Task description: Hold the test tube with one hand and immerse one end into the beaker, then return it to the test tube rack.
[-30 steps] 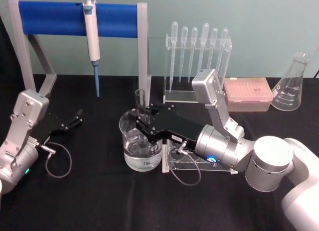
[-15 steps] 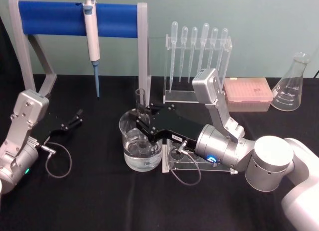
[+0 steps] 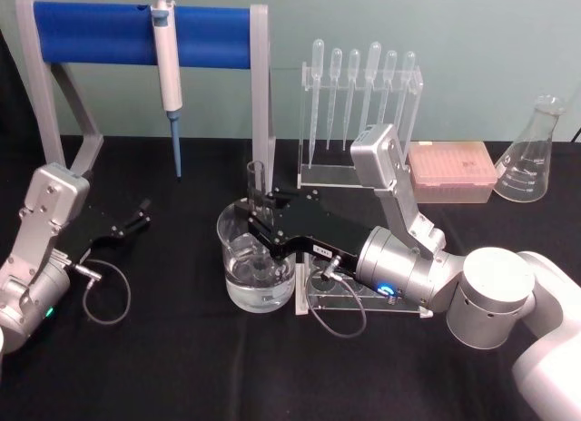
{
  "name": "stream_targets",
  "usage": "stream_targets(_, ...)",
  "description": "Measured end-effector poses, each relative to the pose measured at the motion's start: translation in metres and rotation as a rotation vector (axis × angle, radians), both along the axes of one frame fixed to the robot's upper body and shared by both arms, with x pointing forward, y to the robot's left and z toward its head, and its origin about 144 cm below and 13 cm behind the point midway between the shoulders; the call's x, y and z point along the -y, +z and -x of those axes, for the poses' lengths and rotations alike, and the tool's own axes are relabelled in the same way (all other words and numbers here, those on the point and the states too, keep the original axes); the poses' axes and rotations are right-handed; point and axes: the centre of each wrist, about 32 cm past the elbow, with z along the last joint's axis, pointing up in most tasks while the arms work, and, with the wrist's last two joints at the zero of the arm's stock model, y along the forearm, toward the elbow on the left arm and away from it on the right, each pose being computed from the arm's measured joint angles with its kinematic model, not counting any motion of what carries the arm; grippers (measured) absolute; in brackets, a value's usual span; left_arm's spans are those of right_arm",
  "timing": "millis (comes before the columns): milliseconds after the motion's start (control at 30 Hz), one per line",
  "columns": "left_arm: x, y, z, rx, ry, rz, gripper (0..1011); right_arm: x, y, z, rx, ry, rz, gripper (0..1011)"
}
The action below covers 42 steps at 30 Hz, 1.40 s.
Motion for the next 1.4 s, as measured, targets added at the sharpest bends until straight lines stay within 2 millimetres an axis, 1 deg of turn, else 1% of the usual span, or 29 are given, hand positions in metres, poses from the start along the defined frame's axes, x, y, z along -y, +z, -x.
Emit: stream_targets(1400, 0.0000, 0.0000, 0.0000, 0.000, 0.000, 0.000, 1000, 0.0000, 0.0000, 0.0000, 0.000, 0.000, 0.000, 225)
